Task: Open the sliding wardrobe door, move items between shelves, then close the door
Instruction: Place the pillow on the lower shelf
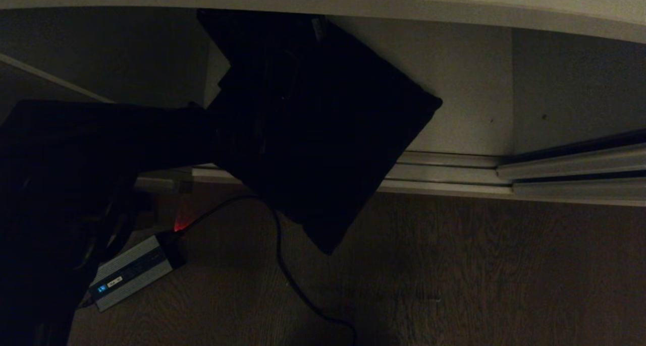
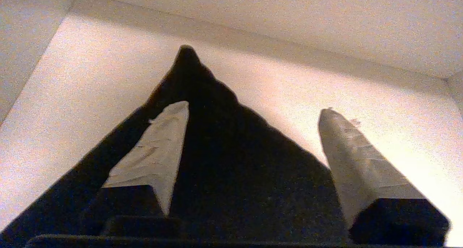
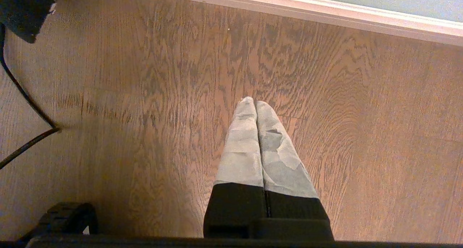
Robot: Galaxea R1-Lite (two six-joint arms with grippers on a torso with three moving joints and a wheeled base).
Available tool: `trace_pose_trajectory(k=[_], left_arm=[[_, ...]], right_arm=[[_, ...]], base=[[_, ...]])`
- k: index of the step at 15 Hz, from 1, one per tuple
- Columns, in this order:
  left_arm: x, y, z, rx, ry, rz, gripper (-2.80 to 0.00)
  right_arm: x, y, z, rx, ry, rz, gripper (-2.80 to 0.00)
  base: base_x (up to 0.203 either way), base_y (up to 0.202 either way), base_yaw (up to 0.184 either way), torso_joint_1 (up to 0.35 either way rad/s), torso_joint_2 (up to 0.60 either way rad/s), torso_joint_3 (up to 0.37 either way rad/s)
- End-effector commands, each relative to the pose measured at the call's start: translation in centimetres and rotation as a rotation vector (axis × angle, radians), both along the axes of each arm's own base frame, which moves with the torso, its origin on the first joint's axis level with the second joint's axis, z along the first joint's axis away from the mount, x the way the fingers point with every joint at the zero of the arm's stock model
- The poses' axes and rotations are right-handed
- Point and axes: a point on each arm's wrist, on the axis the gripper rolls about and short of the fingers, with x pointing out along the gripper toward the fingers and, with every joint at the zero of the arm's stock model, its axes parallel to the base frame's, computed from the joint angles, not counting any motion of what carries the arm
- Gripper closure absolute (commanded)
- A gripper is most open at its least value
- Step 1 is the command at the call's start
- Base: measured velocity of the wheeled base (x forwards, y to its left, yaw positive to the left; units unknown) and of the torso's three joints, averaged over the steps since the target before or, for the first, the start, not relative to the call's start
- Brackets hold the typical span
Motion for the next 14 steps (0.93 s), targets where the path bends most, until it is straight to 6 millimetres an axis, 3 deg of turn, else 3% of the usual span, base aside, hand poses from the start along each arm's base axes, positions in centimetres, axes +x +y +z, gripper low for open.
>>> trace_pose_trajectory(k=[1, 4, 8, 9, 12, 14], left_arm=[[0.0, 0.0, 0.1, -0.002, 0.000, 0.002, -2.80], [0.9, -0.6, -2.0, 0.049, 0.205, -0.035, -2.80], [0.2, -0.3, -3.7, 0.108, 0.508, -0.112, -2.80], [0.1, -0.2, -4.1, 0.106, 0.547, -0.124, 0.00], [-0.1, -0.2, -4.1, 0.100, 0.555, -0.134, 0.00], [-0.9, 0.1, -2.8, 0.085, 0.528, -0.144, 0.00]], right_arm=[[0.0, 0.0, -0.1, -0.002, 0.003, 0.000, 0.00], [0.0, 0.0, -0.1, 0.000, 0.003, 0.000, 0.00], [0.0, 0.0, -0.1, -0.001, 0.003, 0.000, 0.00], [0.0, 0.0, -0.1, 0.000, 0.003, 0.000, 0.00], [0.0, 0.0, -0.1, 0.000, 0.003, 0.000, 0.00], [0.0, 0.0, -0.1, -0.001, 0.003, 0.000, 0.00]], base=[[0.000, 0.000, 0.000, 0.000, 0.00, 0.000], [0.000, 0.000, 0.000, 0.000, 0.00, 0.000], [0.000, 0.000, 0.000, 0.000, 0.00, 0.000], [0.000, 0.000, 0.000, 0.000, 0.00, 0.000], [0.000, 0.000, 0.000, 0.000, 0.00, 0.000], [0.000, 0.000, 0.000, 0.000, 0.00, 0.000]])
